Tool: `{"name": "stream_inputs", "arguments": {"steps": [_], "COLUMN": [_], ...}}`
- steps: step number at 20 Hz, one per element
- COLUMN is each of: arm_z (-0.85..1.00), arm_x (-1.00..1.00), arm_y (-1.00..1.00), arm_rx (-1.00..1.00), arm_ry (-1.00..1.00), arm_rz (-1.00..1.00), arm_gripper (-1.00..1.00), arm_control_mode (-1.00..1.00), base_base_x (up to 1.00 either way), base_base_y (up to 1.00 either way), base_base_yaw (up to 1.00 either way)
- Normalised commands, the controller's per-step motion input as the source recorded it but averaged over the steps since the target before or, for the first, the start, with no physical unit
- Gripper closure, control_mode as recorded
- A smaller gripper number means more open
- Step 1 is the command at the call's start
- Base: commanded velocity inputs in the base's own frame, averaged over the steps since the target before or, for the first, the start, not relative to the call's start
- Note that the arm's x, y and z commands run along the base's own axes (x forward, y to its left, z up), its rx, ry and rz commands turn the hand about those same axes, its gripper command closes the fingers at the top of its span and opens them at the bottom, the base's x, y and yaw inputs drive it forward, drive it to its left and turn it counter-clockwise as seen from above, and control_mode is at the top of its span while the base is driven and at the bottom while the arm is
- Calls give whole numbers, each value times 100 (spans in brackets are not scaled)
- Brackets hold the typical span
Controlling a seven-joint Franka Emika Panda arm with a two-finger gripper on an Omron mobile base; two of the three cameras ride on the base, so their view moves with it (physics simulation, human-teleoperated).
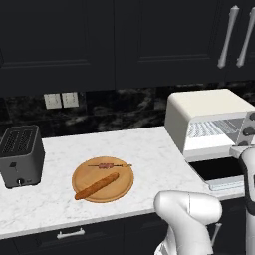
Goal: Pick up the kebab skewer and baguette bread, and place them inside the toaster oven. Close the toaster oven door and start by setting the timer.
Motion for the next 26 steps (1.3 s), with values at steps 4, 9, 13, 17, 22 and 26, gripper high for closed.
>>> {"name": "stream_inputs", "arguments": {"steps": [4,9,13,17,22,26], "arm_z": [0,-2,-6,-6,0,1], "arm_x": [22,14,0,2,23,27], "arm_y": [0,-1,0,0,11,9], "arm_rx": [0,-5,-14,-13,0,0], "arm_ry": [-5,-1,-2,-12,-1,0], "arm_rz": [0,2,0,0,0,0], "arm_gripper": [-100,-100,-100,-100,-100,-100], "arm_control_mode": [-100,-100,-100,-100,-100,-100], "base_base_x": [0,0,0,0,0,0], "base_base_y": [0,0,0,0,0,0], "base_base_yaw": [0,0,0,0,0,0]}}
